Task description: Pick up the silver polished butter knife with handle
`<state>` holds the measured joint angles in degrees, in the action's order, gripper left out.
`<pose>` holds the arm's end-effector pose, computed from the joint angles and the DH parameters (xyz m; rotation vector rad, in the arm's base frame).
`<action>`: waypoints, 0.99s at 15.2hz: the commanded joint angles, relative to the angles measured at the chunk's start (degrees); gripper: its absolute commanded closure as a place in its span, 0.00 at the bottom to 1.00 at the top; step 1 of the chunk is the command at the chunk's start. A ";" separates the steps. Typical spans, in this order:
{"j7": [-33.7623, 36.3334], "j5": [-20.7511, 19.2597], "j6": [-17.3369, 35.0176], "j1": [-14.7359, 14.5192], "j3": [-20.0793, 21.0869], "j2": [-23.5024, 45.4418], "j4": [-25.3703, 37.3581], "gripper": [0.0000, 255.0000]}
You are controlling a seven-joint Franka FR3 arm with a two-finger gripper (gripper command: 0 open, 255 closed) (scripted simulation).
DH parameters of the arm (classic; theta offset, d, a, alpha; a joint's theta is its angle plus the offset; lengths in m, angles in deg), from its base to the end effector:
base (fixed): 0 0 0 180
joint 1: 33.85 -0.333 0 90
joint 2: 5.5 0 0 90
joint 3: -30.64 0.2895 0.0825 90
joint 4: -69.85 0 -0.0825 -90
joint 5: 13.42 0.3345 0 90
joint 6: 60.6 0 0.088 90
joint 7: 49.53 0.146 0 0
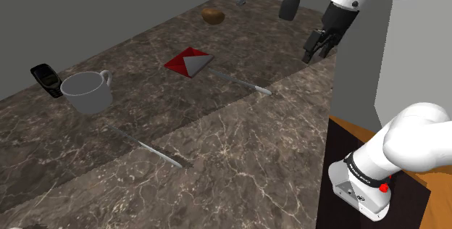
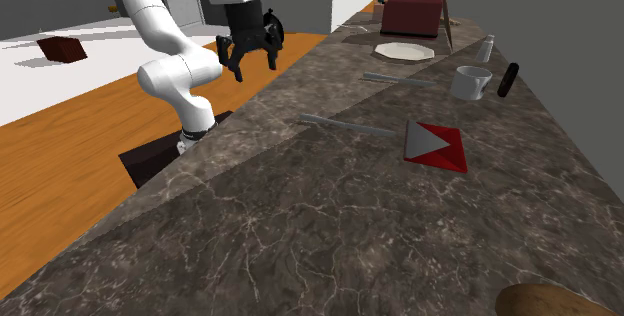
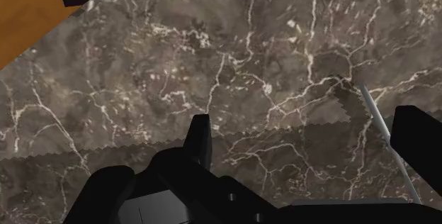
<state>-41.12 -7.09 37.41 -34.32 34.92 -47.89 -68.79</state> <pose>0.2979 0.0422 0.5042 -3.0757 0.1484 -0.0358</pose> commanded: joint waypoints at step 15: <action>-9.84 -3.31 10.79 -6.82 7.49 31.05 16.50 0.00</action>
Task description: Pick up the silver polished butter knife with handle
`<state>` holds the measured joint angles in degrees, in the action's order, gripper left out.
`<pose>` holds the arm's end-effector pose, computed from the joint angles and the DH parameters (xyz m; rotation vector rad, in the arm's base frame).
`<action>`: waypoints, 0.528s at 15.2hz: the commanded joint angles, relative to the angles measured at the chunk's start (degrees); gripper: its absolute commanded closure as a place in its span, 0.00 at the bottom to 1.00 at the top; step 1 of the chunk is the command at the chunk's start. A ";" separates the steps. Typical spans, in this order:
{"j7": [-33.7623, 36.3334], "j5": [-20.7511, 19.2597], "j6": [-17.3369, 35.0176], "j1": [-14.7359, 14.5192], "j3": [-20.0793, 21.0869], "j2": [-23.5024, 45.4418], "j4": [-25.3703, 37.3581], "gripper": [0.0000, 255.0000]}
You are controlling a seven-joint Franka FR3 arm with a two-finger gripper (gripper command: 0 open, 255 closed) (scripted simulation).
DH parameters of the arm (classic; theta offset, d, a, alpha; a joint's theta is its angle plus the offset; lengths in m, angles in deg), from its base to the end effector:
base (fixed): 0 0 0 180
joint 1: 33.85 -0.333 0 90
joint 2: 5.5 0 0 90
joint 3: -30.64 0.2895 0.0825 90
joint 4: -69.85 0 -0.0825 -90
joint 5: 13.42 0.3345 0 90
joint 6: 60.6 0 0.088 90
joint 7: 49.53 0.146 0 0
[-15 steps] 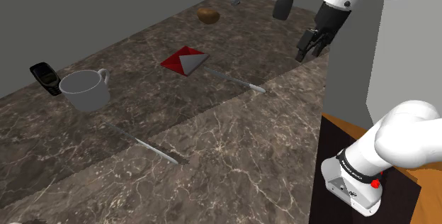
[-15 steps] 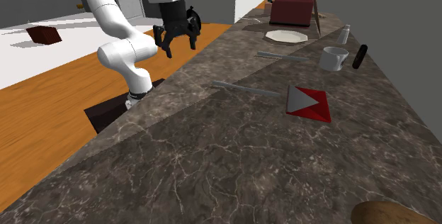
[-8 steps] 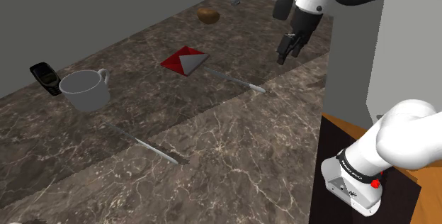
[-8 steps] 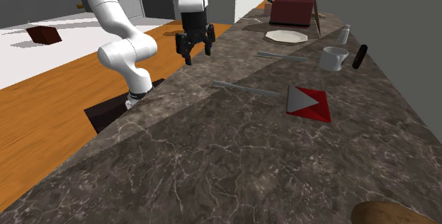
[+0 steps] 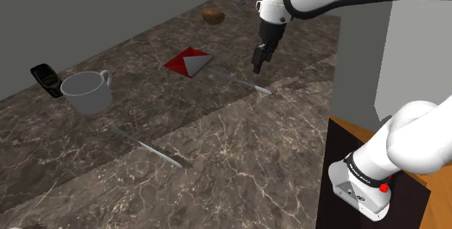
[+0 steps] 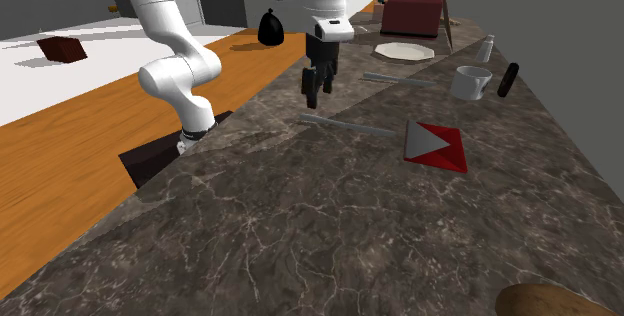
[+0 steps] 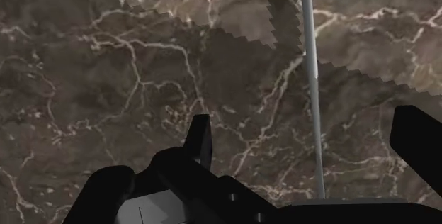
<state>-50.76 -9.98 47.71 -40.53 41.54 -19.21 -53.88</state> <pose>0.4150 0.1414 0.4462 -3.0983 -0.4721 0.0546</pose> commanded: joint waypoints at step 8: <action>-1.29 -2.17 5.12 -1.90 2.56 9.00 2.74 0.00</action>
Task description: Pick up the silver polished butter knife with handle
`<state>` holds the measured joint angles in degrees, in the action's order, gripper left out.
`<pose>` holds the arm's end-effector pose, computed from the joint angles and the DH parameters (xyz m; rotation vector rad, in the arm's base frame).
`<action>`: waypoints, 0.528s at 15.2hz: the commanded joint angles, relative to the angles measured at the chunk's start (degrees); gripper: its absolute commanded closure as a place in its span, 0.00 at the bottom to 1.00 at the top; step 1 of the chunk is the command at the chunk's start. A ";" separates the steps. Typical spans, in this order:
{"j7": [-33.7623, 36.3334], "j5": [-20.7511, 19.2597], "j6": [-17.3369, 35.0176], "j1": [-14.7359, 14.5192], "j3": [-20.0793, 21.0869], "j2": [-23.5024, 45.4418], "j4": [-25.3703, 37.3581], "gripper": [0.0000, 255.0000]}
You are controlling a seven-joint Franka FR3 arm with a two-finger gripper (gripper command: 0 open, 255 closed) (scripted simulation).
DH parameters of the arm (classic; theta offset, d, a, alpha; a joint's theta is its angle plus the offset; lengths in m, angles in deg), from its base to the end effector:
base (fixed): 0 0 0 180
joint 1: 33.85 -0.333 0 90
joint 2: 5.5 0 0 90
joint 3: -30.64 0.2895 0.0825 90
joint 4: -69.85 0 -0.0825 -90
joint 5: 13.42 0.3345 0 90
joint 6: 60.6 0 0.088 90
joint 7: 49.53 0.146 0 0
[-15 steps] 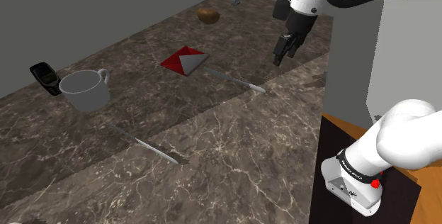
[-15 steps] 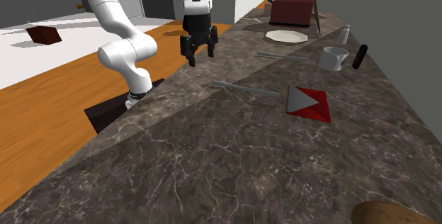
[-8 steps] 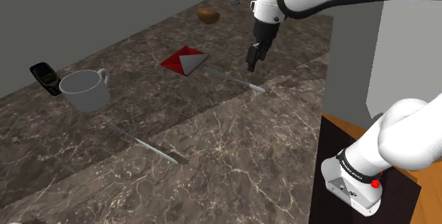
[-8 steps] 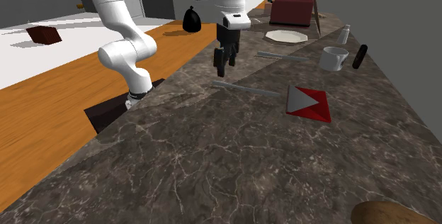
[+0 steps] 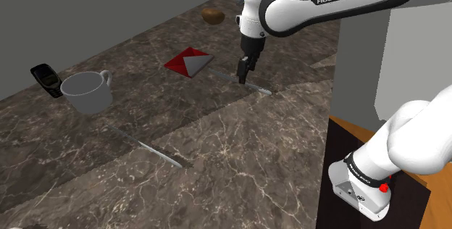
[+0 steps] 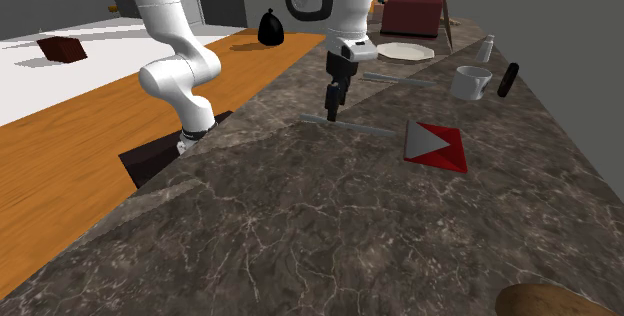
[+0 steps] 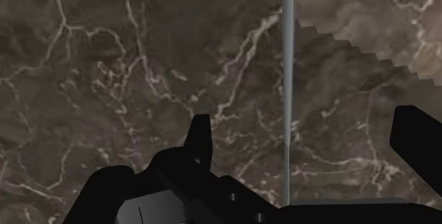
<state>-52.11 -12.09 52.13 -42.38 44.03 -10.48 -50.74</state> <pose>0.4395 0.1805 0.4070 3.0650 0.6480 -0.0814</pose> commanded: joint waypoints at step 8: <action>0.09 -0.17 2.55 -0.03 0.07 0.79 -1.76 1.00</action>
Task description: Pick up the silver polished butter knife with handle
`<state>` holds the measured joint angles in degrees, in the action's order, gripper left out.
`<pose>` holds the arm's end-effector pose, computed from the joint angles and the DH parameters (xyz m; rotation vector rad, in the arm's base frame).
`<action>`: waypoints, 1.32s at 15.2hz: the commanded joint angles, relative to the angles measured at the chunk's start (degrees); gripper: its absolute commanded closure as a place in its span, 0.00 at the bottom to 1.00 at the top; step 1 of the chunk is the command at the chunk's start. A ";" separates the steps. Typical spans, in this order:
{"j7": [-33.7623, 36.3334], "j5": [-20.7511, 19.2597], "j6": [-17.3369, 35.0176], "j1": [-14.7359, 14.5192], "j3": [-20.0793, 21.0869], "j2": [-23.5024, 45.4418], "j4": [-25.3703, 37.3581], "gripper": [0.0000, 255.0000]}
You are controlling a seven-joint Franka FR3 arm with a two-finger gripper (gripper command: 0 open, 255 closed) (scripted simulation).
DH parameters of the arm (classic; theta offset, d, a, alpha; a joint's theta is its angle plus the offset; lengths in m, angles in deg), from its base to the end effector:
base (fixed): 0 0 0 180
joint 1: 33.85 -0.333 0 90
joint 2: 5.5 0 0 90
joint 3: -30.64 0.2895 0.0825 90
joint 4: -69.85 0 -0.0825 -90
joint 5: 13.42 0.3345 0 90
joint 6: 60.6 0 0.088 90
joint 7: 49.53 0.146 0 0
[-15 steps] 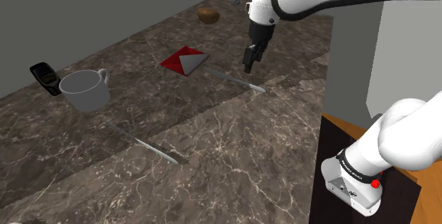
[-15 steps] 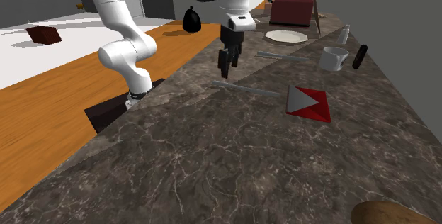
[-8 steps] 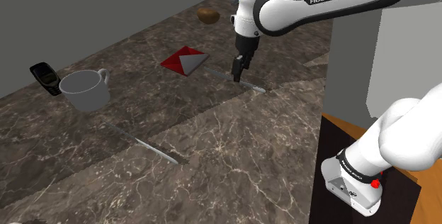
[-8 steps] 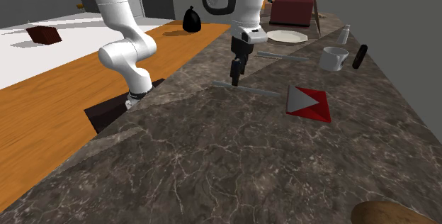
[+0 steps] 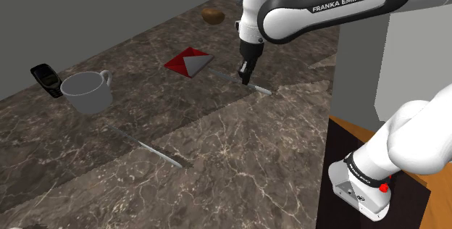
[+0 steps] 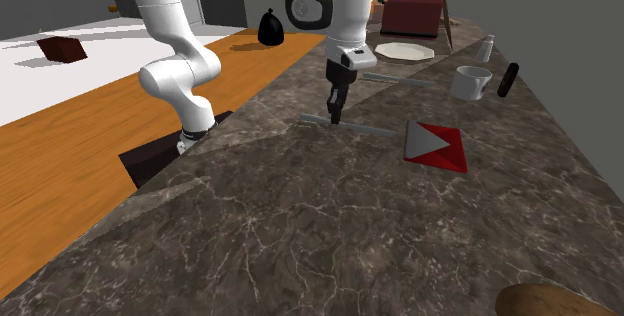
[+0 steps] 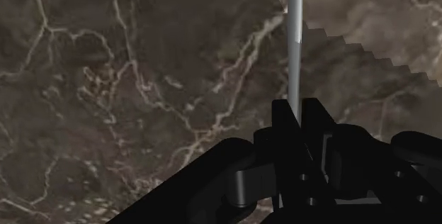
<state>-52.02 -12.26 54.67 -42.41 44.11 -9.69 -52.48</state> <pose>0.4400 0.1809 0.3915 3.0647 0.6497 -0.0806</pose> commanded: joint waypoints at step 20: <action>-0.31 0.45 -10.54 0.08 -0.24 -2.40 8.21 1.00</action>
<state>-52.33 -11.85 44.80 -42.33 43.88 -11.92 -44.76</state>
